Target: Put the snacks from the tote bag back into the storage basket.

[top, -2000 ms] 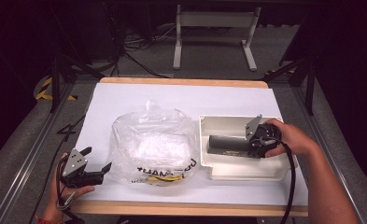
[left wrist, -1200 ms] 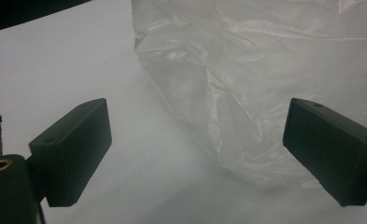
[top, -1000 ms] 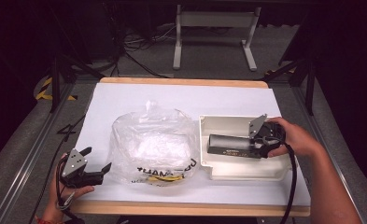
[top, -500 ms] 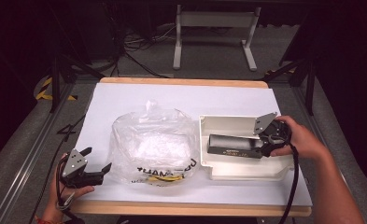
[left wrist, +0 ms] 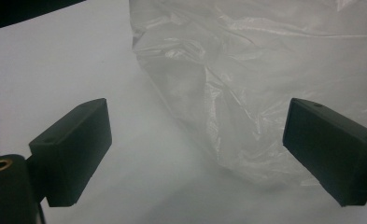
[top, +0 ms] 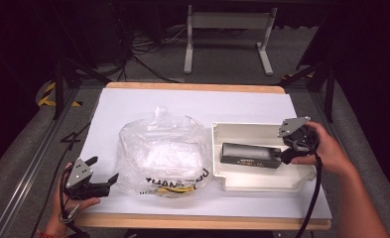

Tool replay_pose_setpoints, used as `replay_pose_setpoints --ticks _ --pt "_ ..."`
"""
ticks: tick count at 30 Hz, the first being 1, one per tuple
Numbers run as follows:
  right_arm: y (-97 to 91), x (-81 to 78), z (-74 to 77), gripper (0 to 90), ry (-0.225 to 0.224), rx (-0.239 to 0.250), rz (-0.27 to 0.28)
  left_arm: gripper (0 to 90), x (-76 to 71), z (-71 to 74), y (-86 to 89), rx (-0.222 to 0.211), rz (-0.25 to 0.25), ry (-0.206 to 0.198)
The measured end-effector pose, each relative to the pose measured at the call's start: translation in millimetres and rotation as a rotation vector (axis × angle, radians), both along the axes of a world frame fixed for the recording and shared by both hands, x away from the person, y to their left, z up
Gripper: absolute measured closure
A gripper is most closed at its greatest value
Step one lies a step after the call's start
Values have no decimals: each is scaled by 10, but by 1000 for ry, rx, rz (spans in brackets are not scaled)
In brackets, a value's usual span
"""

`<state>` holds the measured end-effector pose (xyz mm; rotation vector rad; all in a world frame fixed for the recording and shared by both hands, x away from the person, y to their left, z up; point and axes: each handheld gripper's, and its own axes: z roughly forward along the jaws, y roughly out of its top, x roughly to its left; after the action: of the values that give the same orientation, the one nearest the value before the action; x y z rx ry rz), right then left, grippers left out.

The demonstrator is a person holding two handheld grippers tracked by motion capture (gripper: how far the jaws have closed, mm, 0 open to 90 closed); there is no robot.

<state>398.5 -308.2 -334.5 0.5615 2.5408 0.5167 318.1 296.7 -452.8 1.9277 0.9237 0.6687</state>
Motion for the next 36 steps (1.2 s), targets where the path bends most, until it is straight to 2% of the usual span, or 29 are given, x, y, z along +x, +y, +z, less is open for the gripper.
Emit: replay_pose_setpoints --ticks 1,3,6,8,20,27,36 --pt "-22 -24 5 149 -17 19 -17 89 0 0 0 0 0 0" --pt "-33 -32 10 142 -19 21 -22 89 0 0 -2 1 0 1" --pt "-70 -58 19 124 -42 49 -46 89 3 -3 -2 3 -1 2" --pt "-96 -82 32 119 -62 81 -69 89 1 -2 -3 2 -1 2" --pt "-202 -239 80 102 -111 169 -148 89 -1 1 1 0 1 1" --pt "-290 -353 65 114 -124 223 -171 89 -2 1 0 4 2 1" --pt "-415 -502 12 104 -131 253 -214 89 -2 -2 -3 8 4 1"
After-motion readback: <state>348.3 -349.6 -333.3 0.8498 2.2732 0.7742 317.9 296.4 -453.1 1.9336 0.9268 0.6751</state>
